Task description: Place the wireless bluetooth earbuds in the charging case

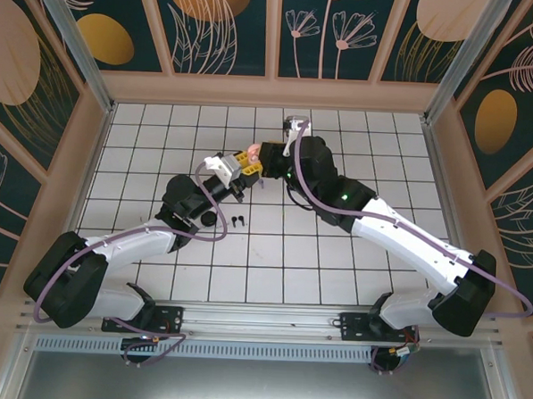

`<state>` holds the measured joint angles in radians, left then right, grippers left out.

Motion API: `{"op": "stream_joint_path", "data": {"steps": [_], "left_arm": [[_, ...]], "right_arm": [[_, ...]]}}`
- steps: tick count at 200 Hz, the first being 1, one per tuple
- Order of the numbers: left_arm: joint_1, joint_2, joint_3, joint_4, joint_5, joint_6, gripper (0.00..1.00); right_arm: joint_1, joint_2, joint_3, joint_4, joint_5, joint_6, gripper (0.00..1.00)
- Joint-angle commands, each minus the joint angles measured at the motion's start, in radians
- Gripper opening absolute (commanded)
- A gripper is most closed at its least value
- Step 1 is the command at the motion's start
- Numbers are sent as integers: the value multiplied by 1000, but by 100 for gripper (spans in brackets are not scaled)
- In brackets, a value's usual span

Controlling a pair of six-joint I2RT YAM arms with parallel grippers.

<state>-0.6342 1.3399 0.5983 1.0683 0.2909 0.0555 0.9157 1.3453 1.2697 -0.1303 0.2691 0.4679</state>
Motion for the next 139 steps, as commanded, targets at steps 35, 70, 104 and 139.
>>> {"op": "stream_joint_path", "data": {"steps": [35, 70, 104, 139], "left_arm": [[-5, -32, 25, 75, 19, 6, 0], [-5, -33, 28, 67, 19, 2, 0], [-5, -32, 38, 43, 17, -7, 0], [-5, -32, 38, 44, 20, -9, 0]], "right_arm": [[11, -11, -27, -13, 27, -25, 13], [11, -21, -33, 1, 32, -17, 13], [11, -38, -42, 7, 32, -1, 13], [8, -56, -53, 18, 28, 27, 13]]}}
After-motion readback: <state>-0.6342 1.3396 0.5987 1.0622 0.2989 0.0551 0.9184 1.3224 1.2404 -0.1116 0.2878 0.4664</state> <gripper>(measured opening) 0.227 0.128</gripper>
